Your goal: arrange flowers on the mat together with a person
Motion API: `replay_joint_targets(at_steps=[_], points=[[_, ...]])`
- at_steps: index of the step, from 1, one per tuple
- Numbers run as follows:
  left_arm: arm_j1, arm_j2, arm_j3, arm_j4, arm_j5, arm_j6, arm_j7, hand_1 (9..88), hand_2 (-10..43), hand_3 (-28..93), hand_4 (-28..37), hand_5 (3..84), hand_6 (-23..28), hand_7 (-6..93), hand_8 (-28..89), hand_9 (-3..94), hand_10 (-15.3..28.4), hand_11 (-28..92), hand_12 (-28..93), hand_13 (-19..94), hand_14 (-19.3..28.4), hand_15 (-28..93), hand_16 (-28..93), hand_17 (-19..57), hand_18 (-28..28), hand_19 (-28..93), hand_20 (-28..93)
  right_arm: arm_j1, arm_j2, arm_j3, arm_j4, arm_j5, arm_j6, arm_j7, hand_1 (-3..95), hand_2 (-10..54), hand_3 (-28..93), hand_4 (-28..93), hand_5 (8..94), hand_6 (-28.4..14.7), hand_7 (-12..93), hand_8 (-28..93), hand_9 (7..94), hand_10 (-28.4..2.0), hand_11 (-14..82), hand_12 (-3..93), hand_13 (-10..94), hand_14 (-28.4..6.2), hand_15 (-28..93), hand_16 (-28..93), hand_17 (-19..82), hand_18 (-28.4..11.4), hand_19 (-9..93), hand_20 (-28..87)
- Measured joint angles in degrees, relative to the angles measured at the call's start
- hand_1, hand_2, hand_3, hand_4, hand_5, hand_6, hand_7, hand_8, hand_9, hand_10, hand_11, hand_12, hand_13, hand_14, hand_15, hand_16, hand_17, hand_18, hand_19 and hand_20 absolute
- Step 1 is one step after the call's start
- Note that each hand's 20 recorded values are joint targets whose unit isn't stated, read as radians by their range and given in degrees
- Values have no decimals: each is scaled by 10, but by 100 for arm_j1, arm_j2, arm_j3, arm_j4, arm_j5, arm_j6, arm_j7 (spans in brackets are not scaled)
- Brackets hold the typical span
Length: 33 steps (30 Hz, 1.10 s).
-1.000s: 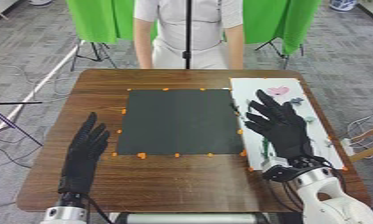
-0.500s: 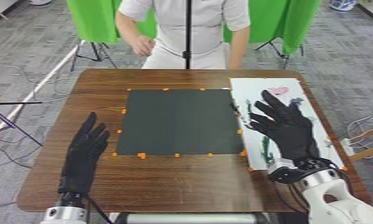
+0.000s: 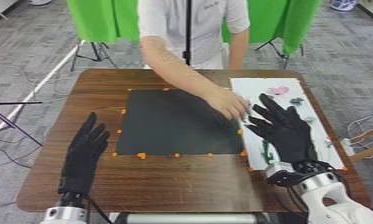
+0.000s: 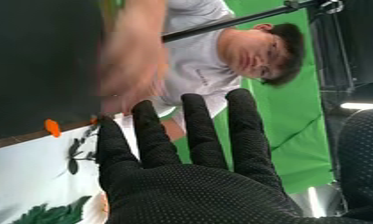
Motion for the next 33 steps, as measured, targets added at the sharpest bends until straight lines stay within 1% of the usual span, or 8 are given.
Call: replay_joint_targets(at_steps=[9,16,20,33], points=[[0,0,0,-2,0,0,-7,190,61,735,-283,218,-12,96,-87,234,117,52,139,163,160,91,32,-162,193,358,32,16,22,-20,4,0,37,15,67,121,671,-283,300,41,73,-85,295,-104,12,159,204,-193,-5,315,2,-209,135,123],[0,0,2,-2,0,1,-4,191,61,736,-283,217,-12,97,-88,234,117,53,140,163,160,91,32,-162,193,358,32,-78,-119,230,2,-10,-246,11,66,123,671,-283,300,42,75,-86,295,-104,12,158,205,-194,-5,314,2,-209,132,123],[-1,0,2,-2,0,1,0,190,61,737,-283,217,-12,97,-88,234,117,53,139,163,160,91,32,-162,193,358,32,-109,-178,285,2,-18,-316,9,67,122,670,-283,299,43,76,-86,295,-104,12,159,204,-193,-5,314,2,-209,132,124],[-2,7,4,1,-7,4,10,192,60,737,-283,218,-12,96,-88,234,117,54,139,163,161,91,32,-162,193,358,32,-50,-106,114,4,-15,-170,-1,68,123,669,-283,300,42,75,-86,295,-104,12,158,204,-193,-5,314,2,-209,131,125]])
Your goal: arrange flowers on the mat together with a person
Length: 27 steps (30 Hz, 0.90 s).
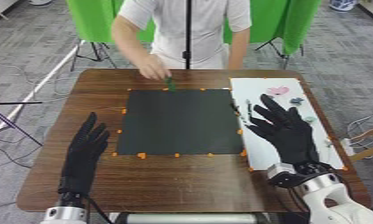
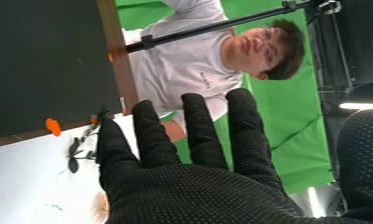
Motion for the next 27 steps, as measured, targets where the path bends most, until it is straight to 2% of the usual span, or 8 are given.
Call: replay_joint_targets(at_steps=[27], points=[[6,25,-52,-38,5,1,41,189,58,738,-283,218,-12,95,-87,236,118,54,137,166,162,97,31,-157,199,372,41,92,112,-117,0,6,172,-34,66,122,673,-283,300,42,75,-86,295,-104,12,159,205,-194,-5,314,2,-209,132,124]])
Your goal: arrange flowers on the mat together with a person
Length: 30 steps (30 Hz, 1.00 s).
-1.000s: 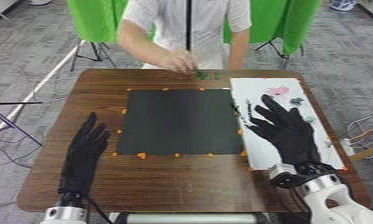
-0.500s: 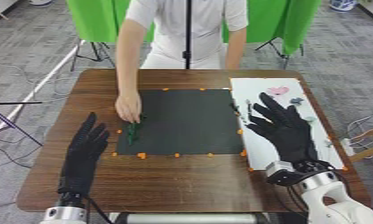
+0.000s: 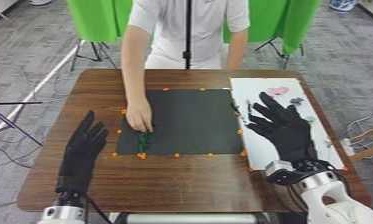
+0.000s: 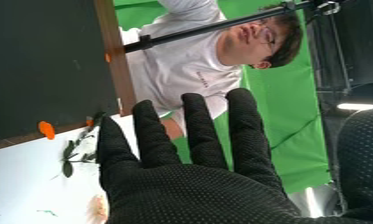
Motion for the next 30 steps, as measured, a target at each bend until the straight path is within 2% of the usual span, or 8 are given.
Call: replay_joint_targets(at_steps=[15,20,26,30], points=[[5,-1,-9,-5,1,0,-3,190,58,737,-283,218,-12,96,-88,236,118,54,138,167,162,98,30,-157,197,369,41,3,18,-23,-6,-5,60,10,74,118,670,-282,300,40,76,-85,301,-108,15,162,216,-195,3,319,6,-210,155,137],[17,1,-9,-16,1,10,3,192,58,738,-283,218,-12,95,-88,236,118,54,138,167,162,98,30,-157,197,369,42,1,129,11,-113,-181,278,154,118,79,685,-271,316,21,86,-86,371,-141,45,182,324,-199,84,313,44,-228,358,222],[64,57,-25,-46,-2,54,29,192,58,739,-283,218,-12,96,-87,236,118,55,139,167,162,99,30,-157,198,369,42,-79,580,320,-648,-1574,1218,947,161,42,684,-247,346,-1,107,-90,427,-162,140,183,397,-190,362,182,100,-242,577,296],[78,97,-35,-52,-4,82,48,193,58,737,-283,218,-12,96,-88,236,118,54,138,167,161,98,30,-158,198,371,42,-364,880,1007,-941,-2404,1397,1255,176,31,675,-237,356,-5,108,-91,435,-160,143,178,409,-190,390,162,114,-245,599,304]])
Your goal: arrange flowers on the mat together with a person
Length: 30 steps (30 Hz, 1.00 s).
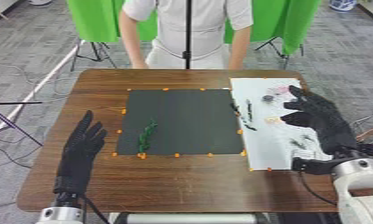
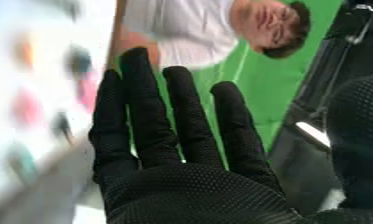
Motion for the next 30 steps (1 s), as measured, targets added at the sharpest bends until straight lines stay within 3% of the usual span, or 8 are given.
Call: replay_joint_targets(at_steps=[3,9,18,23,30], points=[[19,23,-11,-11,-2,26,7,193,59,738,-283,218,-12,96,-88,236,118,55,138,167,162,100,30,-158,198,371,42,-251,194,428,-117,-616,15,323,178,27,672,-234,359,-4,108,-90,435,-159,138,175,411,-188,383,156,115,-249,591,298],[59,104,-15,-22,-10,77,32,195,59,738,-283,218,-12,95,-87,235,118,55,138,166,162,99,30,-158,198,371,41,-336,914,547,-30,-1591,-44,1697,198,20,667,-231,369,-2,115,-90,442,-151,138,175,419,-180,378,155,114,-250,573,286],[58,158,-10,-22,-17,93,33,196,58,741,-283,217,-12,95,-87,235,119,56,139,166,162,100,30,-158,199,372,41,-843,1917,635,513,-2948,-21,2188,228,2,680,-231,380,-1,137,-103,466,-139,159,170,447,-163,383,154,123,-249,566,277],[58,163,-8,-22,-18,94,33,198,58,741,-283,217,-12,95,-87,235,118,56,139,166,162,100,29,-158,199,372,41,-962,2056,436,672,-3606,-33,2781,240,-5,683,-234,397,-1,156,-111,484,-136,172,166,465,-157,388,152,132,-247,566,274],[60,163,-8,-22,-18,93,31,201,58,742,-283,217,-12,95,-87,235,118,56,138,166,162,101,29,-158,199,372,41,-917,2106,-124,1008,-4170,-90,2974,275,-24,689,-236,460,5,187,-128,538,-129,196,158,515,-139,410,147,152,-245,567,269]])
